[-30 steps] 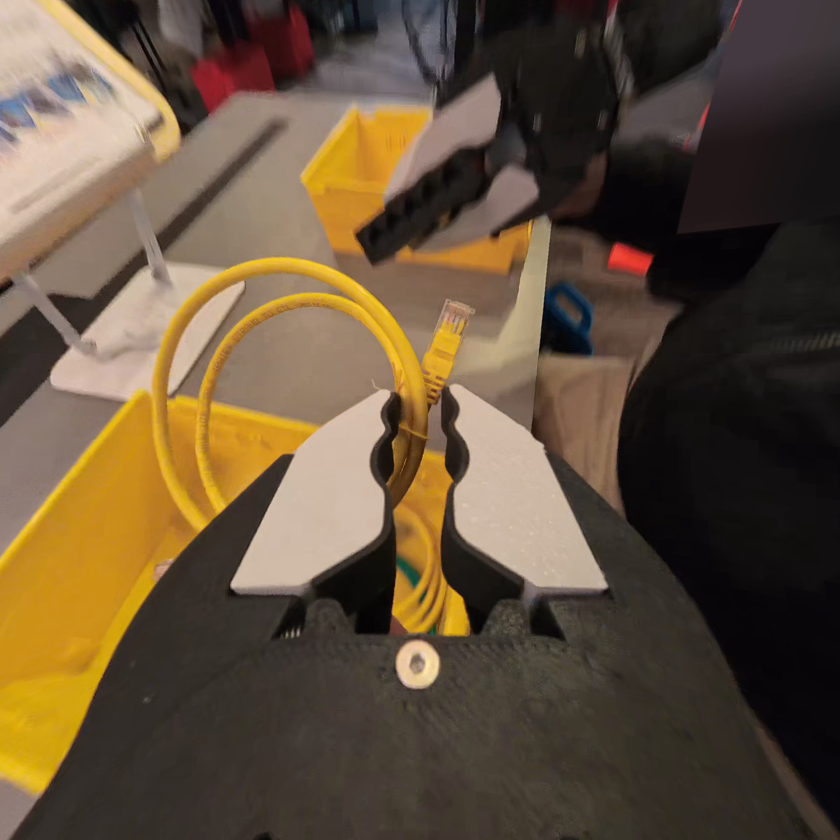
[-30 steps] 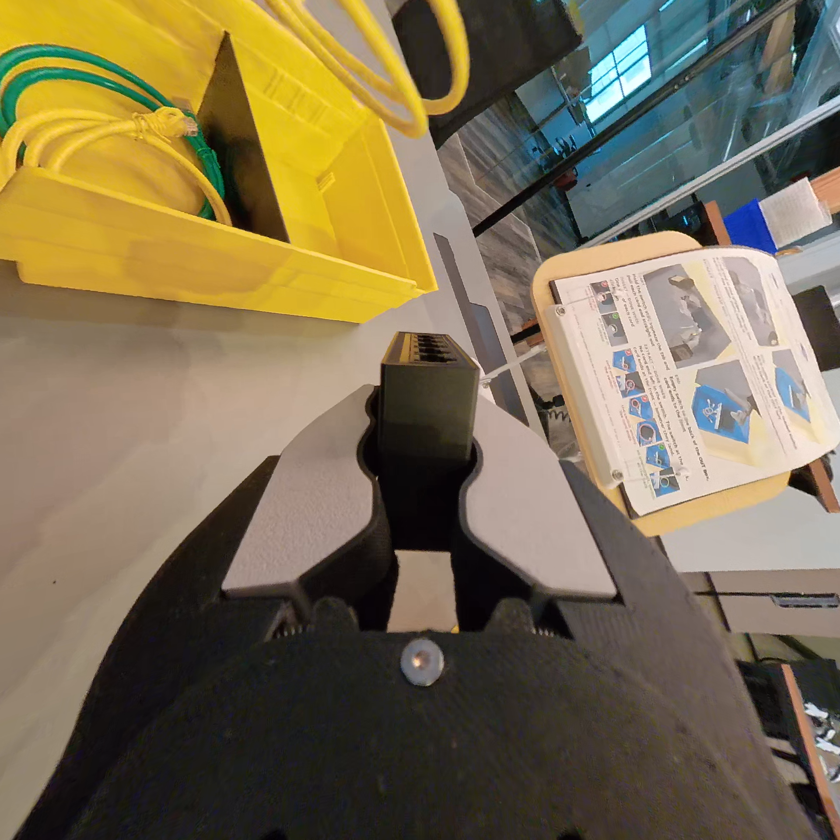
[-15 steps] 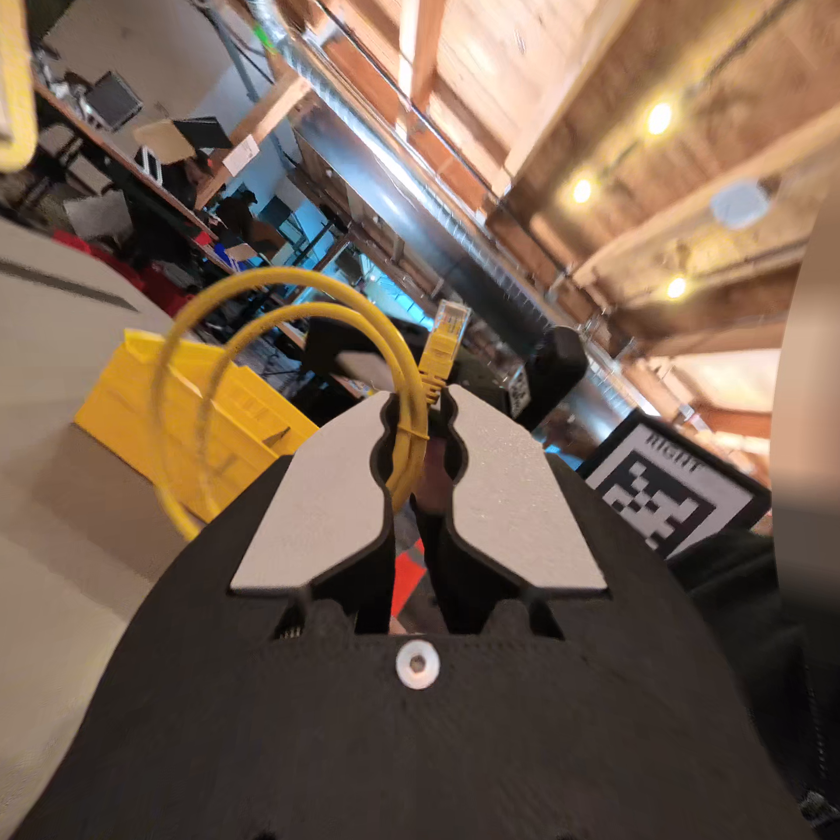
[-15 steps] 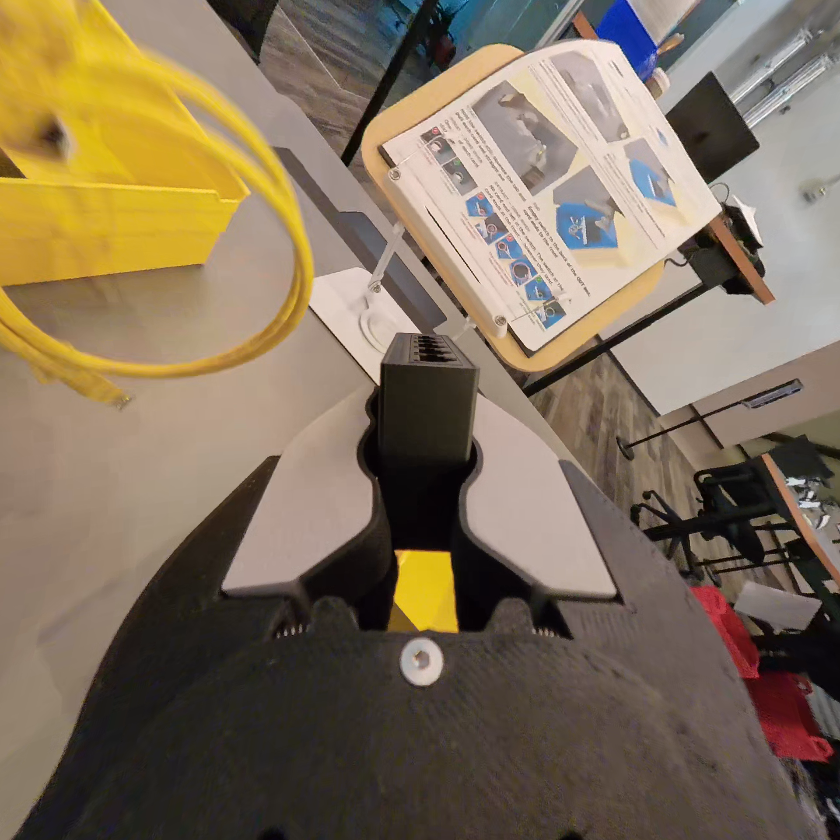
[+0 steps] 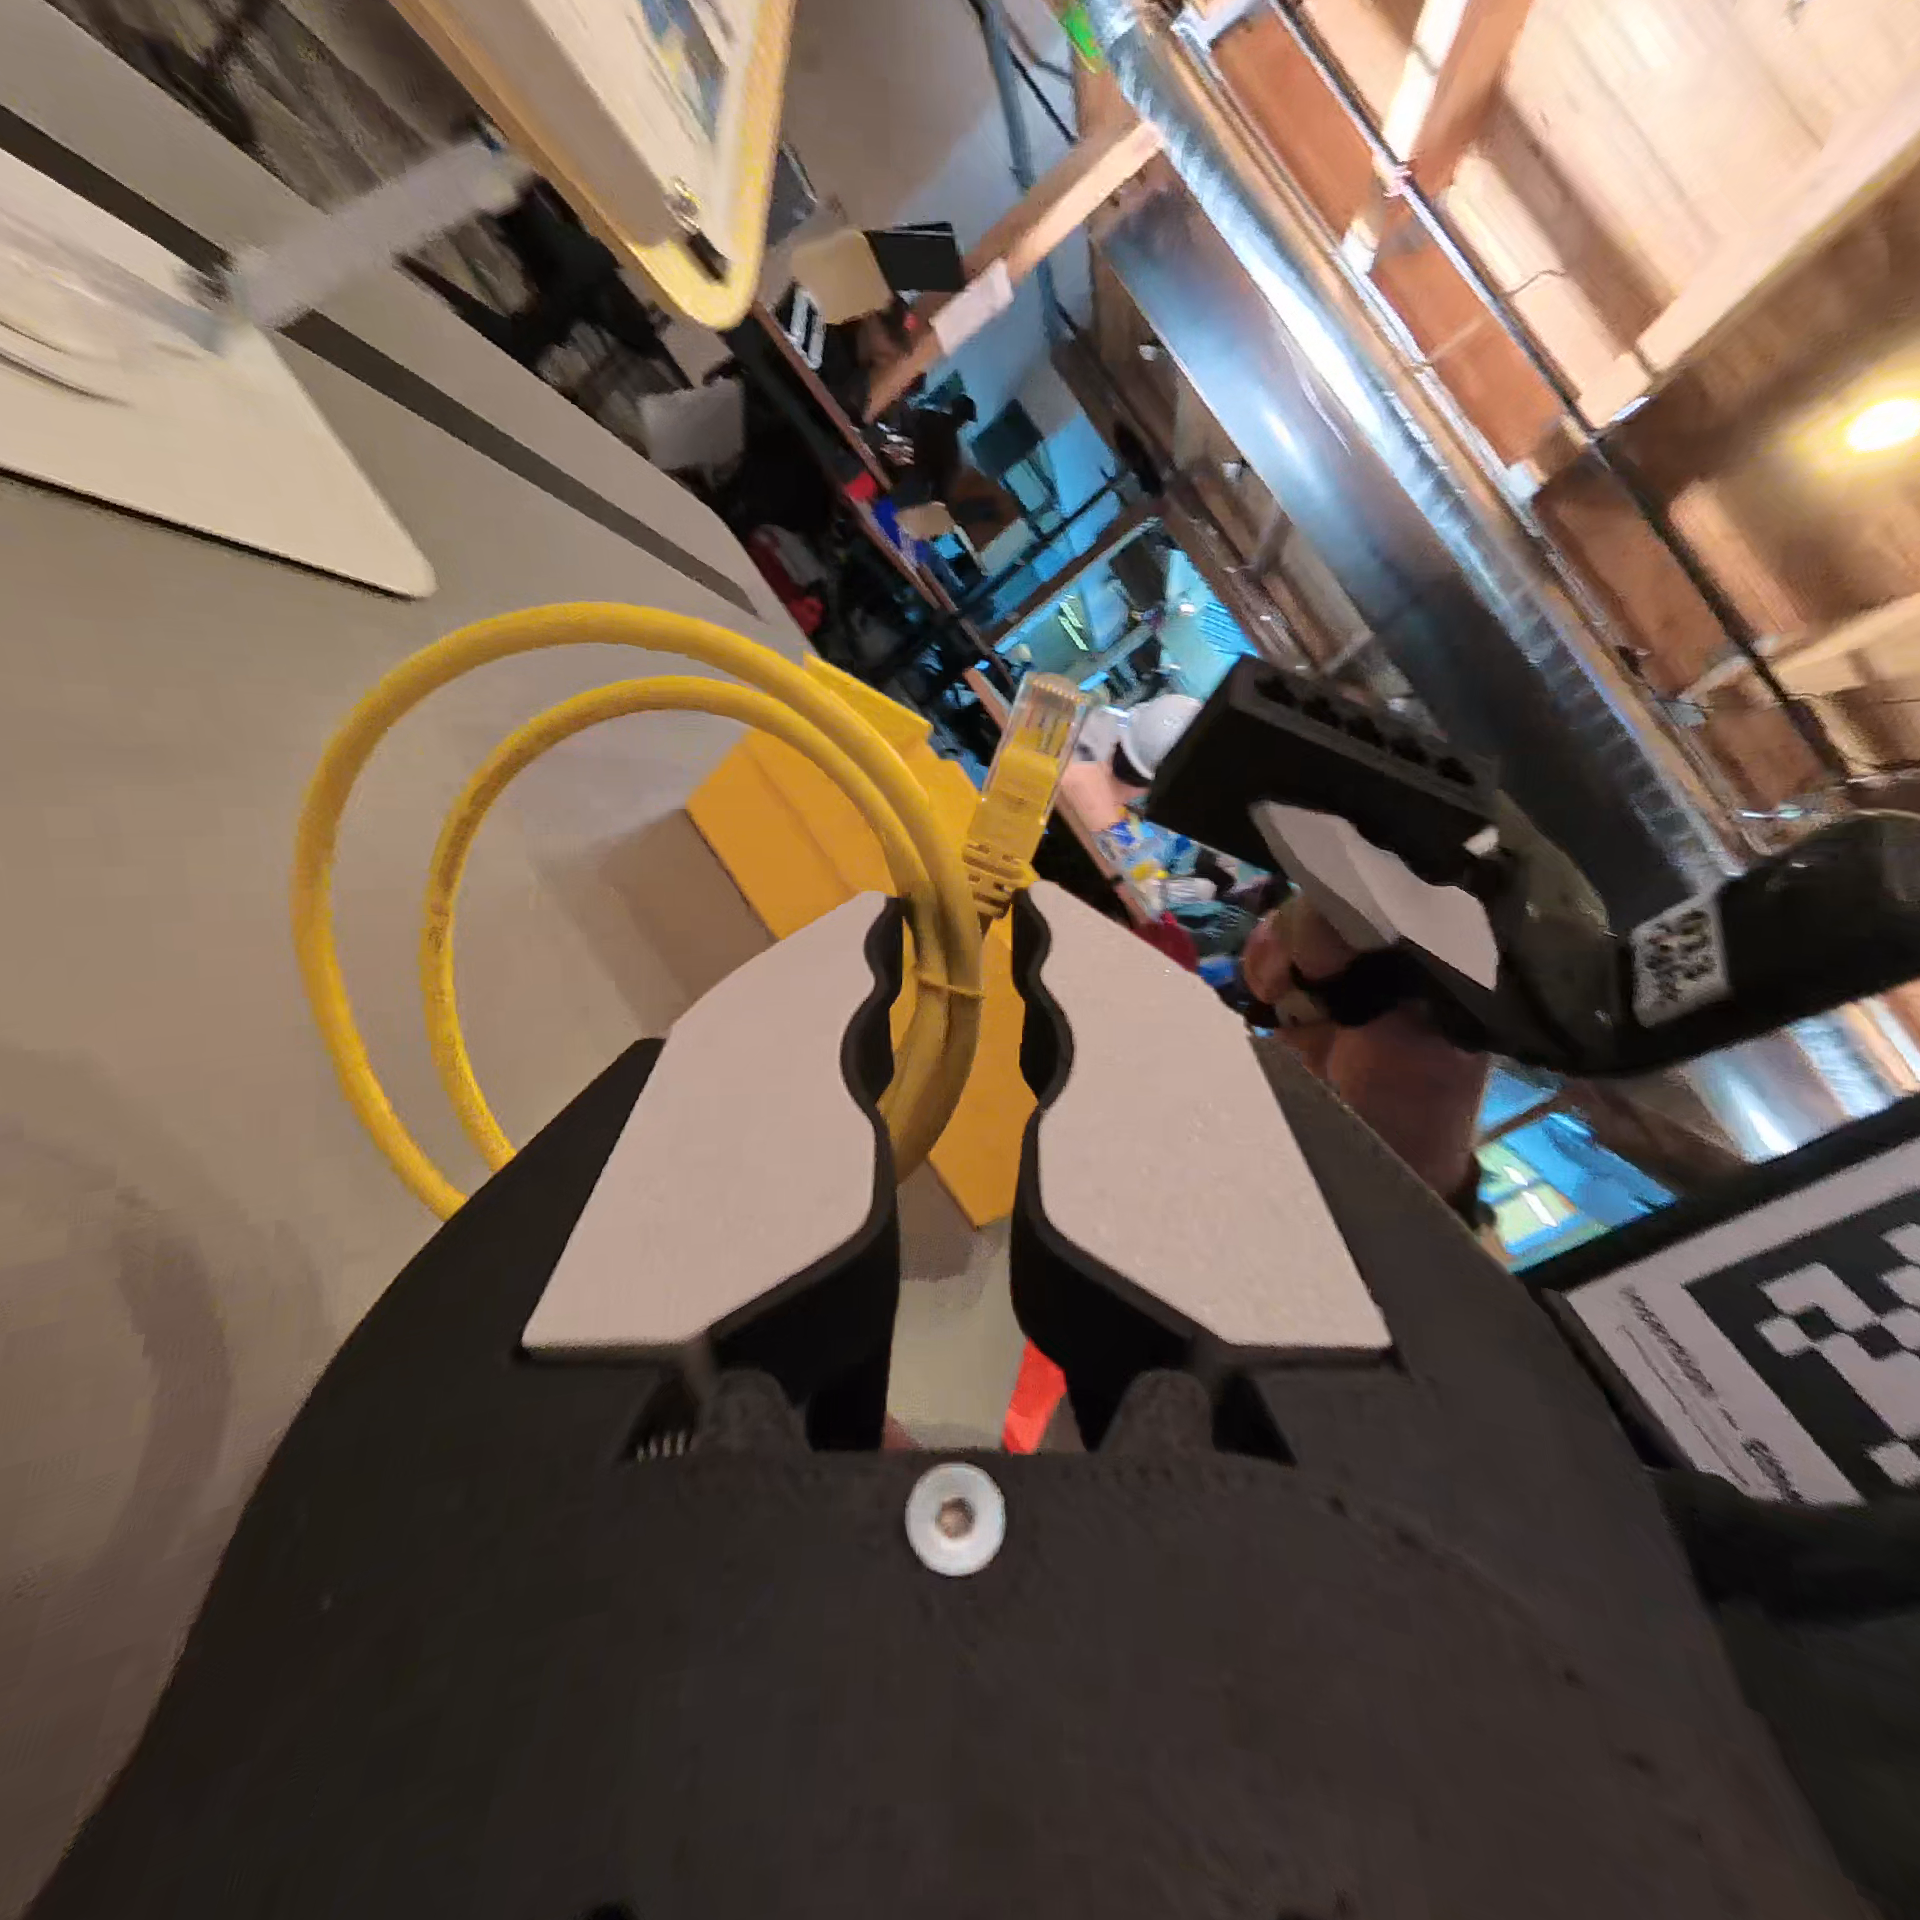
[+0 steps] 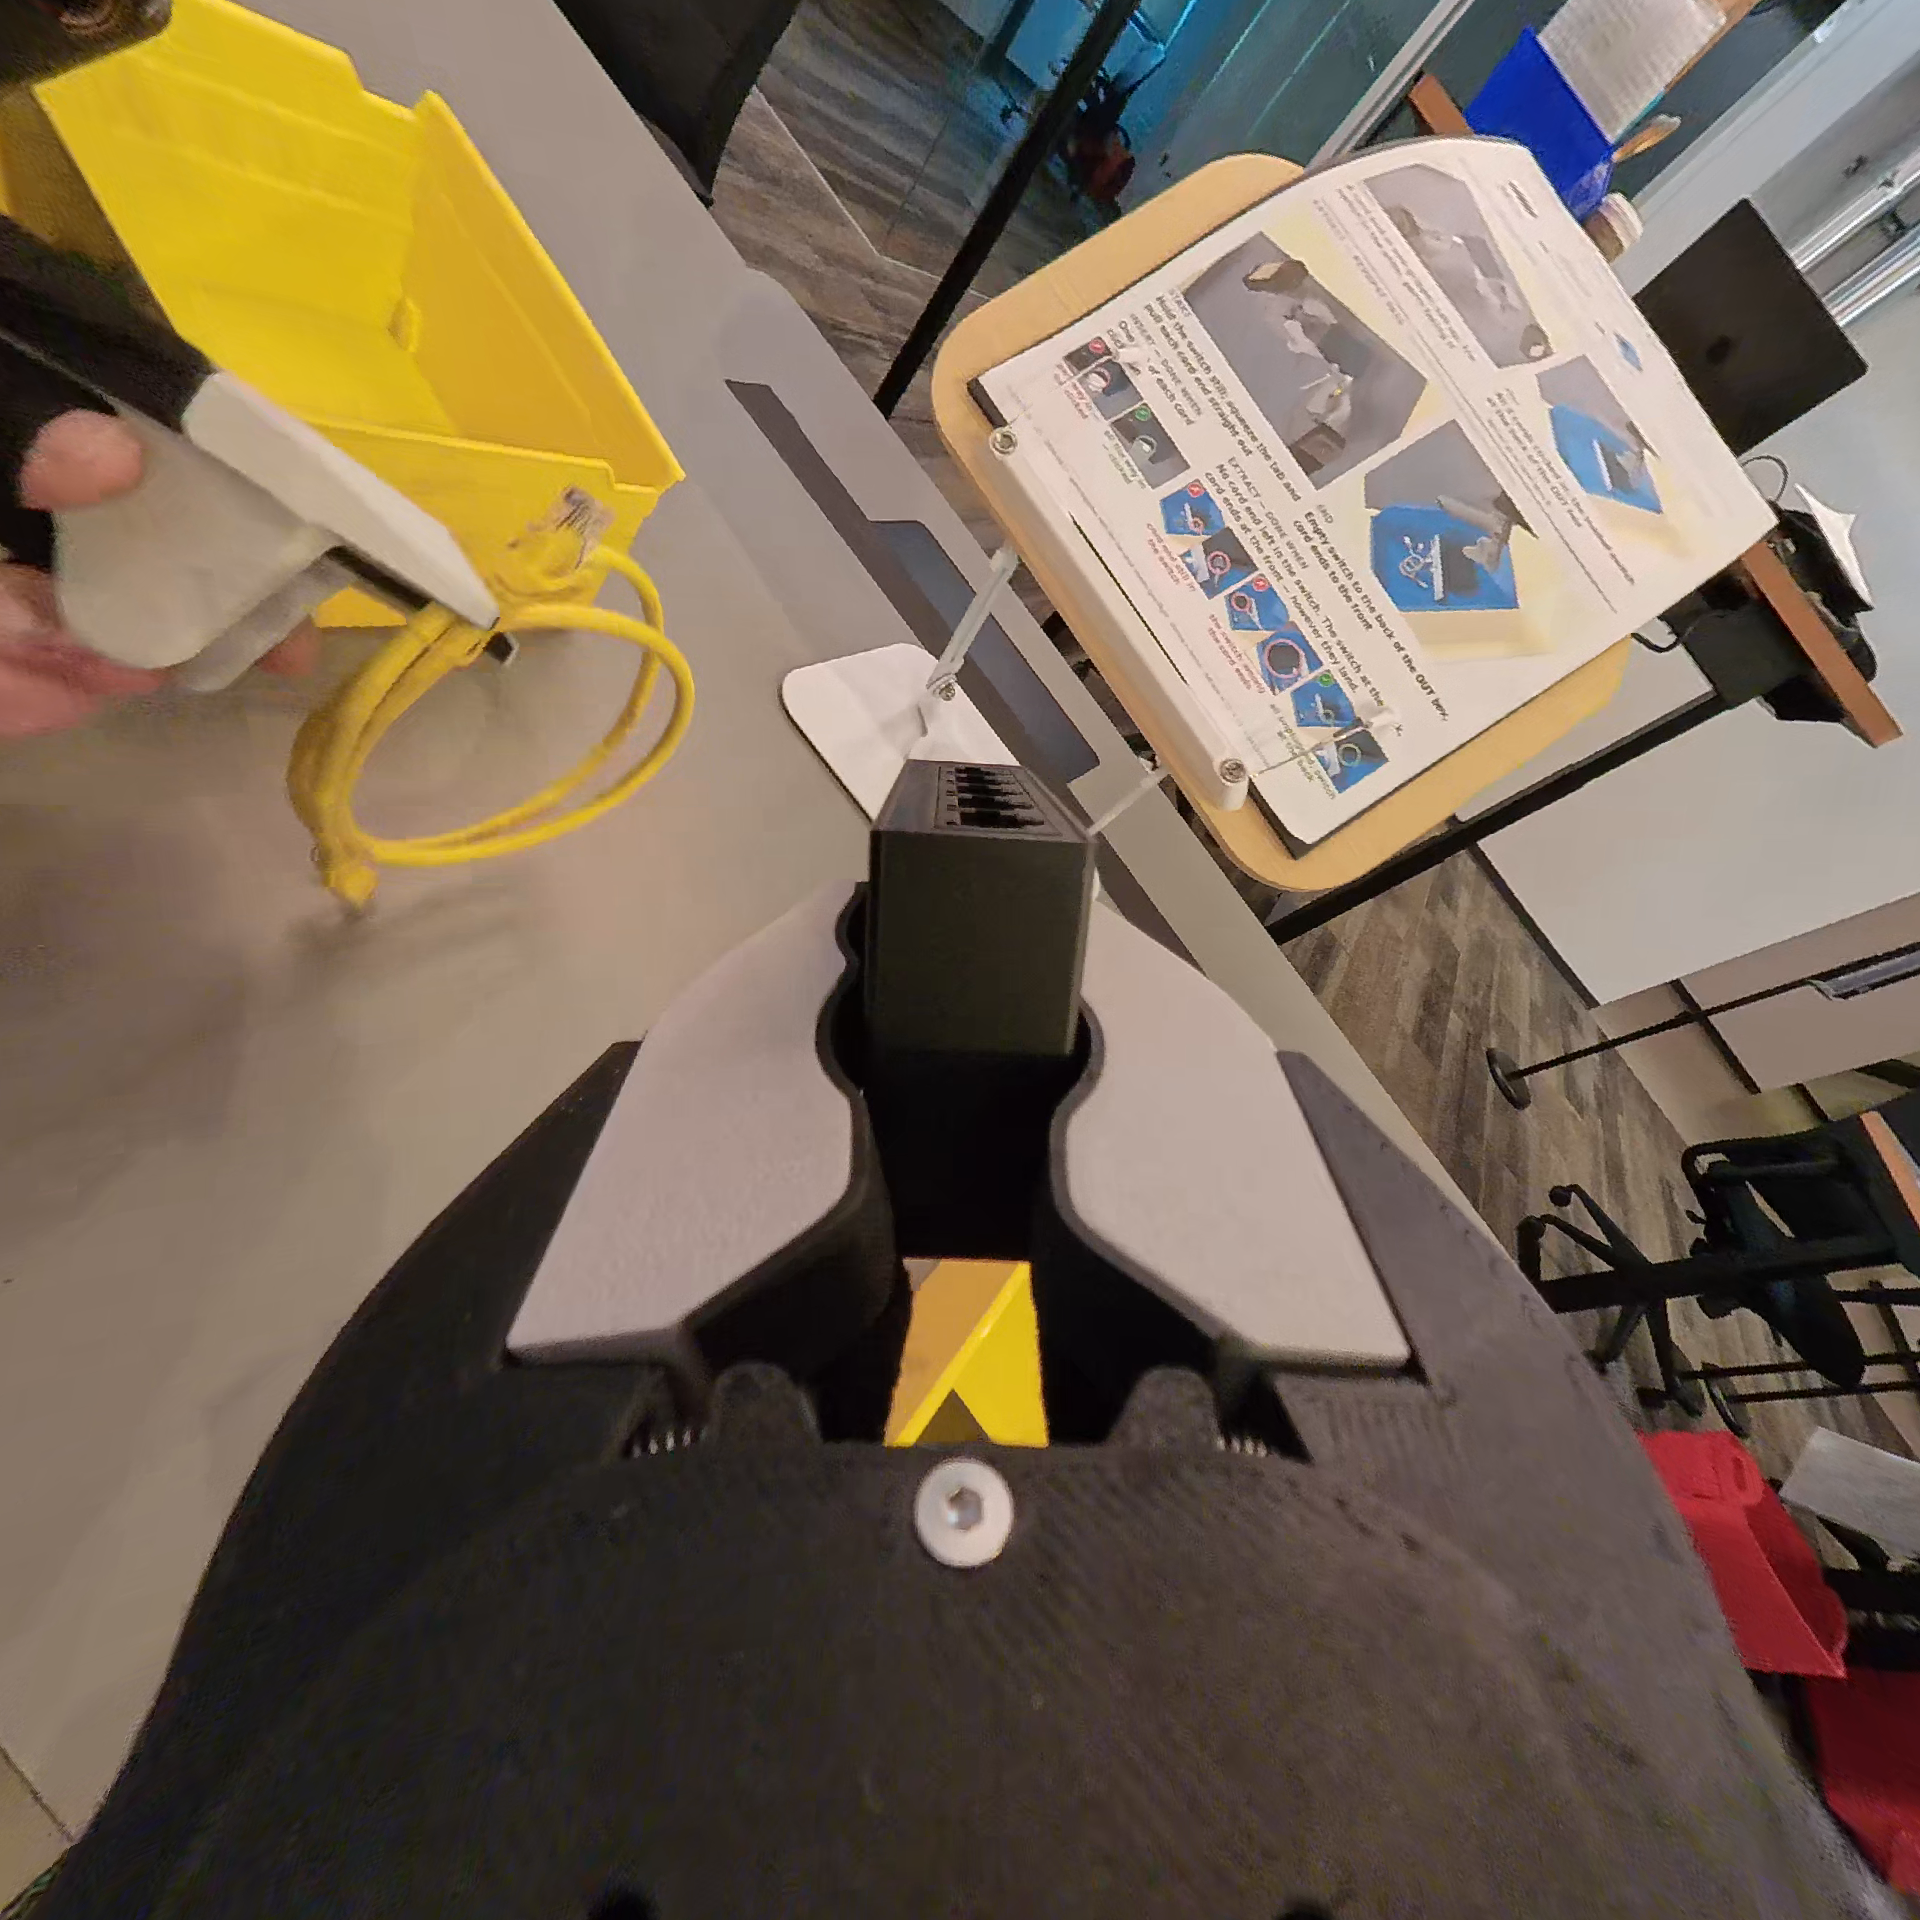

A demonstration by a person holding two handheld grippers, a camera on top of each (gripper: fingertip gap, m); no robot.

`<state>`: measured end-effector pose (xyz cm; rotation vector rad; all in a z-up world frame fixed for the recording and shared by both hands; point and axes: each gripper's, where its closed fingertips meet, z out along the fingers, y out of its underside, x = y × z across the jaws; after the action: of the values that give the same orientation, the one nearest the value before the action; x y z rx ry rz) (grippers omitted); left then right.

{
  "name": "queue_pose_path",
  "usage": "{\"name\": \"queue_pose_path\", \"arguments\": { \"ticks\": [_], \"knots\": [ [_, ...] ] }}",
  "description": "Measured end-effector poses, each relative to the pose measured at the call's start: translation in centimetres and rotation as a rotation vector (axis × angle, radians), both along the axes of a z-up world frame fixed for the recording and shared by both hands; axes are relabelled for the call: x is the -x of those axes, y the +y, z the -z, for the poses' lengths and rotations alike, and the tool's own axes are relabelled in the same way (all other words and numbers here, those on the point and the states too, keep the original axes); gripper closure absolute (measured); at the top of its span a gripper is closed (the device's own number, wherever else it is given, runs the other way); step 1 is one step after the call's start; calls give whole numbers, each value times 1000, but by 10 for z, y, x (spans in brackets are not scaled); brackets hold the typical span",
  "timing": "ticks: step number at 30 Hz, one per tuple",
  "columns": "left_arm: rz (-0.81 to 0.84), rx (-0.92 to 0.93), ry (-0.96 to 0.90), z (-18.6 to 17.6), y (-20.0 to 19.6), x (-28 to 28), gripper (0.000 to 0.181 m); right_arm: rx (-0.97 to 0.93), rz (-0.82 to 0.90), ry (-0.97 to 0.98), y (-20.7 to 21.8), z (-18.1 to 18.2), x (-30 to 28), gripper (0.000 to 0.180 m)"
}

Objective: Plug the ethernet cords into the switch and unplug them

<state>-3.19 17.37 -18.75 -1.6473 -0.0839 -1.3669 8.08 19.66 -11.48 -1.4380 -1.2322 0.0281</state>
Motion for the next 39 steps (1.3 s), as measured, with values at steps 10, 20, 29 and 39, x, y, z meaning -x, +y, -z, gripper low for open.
{"name": "queue_pose_path", "arguments": {
  "ticks": [10, 20, 29, 39],
  "knots": [
    [107, -134, -250, -43, 0, 7, 165, 32, -55, 10, -6, 6, 15, 151],
    [95, 259, 159, 69, 20, -11, 123, 47, -52, 32, -6, 3, 8, 151],
    [-29, 373, 665, 125, 7, 21, 112, 73, -78, 31, -8, 10, 15, 151],
    [103, 354, 1031, 144, 46, 16, 145, 74, -87, 32, -12, 8, 19, 151]
  ]
}}
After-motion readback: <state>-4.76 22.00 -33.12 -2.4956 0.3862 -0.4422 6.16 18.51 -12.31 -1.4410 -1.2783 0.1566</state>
